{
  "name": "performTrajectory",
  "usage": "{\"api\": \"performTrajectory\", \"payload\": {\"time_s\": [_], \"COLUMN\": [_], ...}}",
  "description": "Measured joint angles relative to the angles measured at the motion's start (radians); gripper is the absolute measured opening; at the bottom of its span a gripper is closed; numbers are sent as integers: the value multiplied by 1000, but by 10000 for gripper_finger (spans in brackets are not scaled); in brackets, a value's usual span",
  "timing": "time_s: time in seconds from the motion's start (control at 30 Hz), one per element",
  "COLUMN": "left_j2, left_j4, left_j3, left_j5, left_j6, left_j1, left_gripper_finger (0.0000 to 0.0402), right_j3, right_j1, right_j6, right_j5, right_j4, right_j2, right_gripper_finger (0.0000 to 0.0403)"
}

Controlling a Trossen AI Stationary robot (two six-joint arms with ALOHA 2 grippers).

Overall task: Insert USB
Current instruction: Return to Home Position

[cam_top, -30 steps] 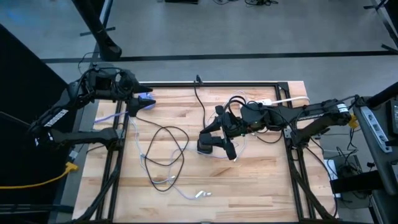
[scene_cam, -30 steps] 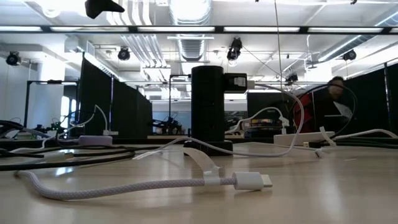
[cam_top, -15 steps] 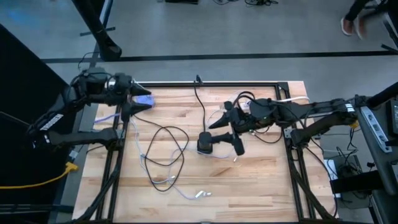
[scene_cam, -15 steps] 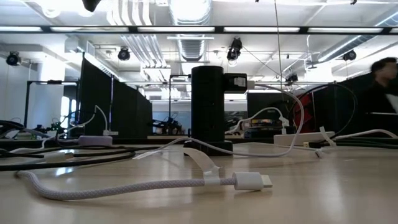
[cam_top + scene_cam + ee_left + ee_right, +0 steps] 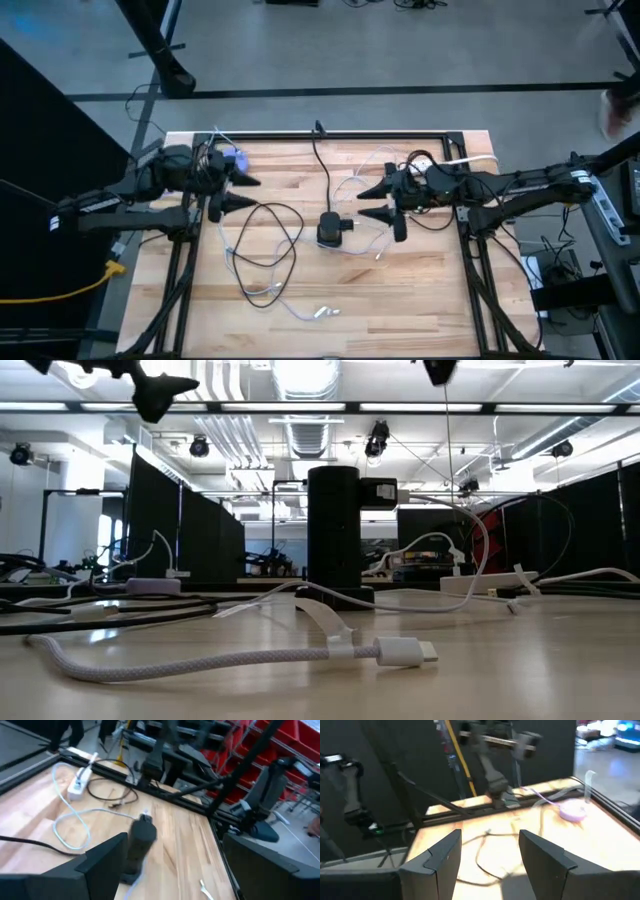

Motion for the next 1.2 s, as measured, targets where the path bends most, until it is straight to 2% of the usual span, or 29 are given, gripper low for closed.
{"api": "performTrajectory", "payload": {"time_s": [0.17,0.27,0.6,0.83,0.93,1.07,1.2], "left_j2": [-111,-176,-343,-438,-474,-519,-559], "left_j4": [-10,-21,-44,-51,-52,-51,-78], "left_j3": [-57,-98,-196,-273,-303,-315,-316], "left_j5": [-59,-88,-95,-95,-95,-95,-95], "left_j6": [-3,-3,26,11,-1,-3,-11], "left_j1": [-30,-32,-32,-32,-32,-32,-32], "left_gripper_finger": [313,313,313,313,313,313,313], "right_j3": [-124,-173,-333,-556,-635,-710,-724], "right_j1": [-11,-14,-13,-13,-13,-13,-13], "right_j6": [-1,-9,-36,26,59,81,80], "right_j5": [1,47,135,128,130,154,183], "right_j4": [36,53,62,327,379,356,192], "right_j2": [-129,-196,-356,-479,-524,-605,-710], "right_gripper_finger": [183,183,183,183,183,183,183]}}
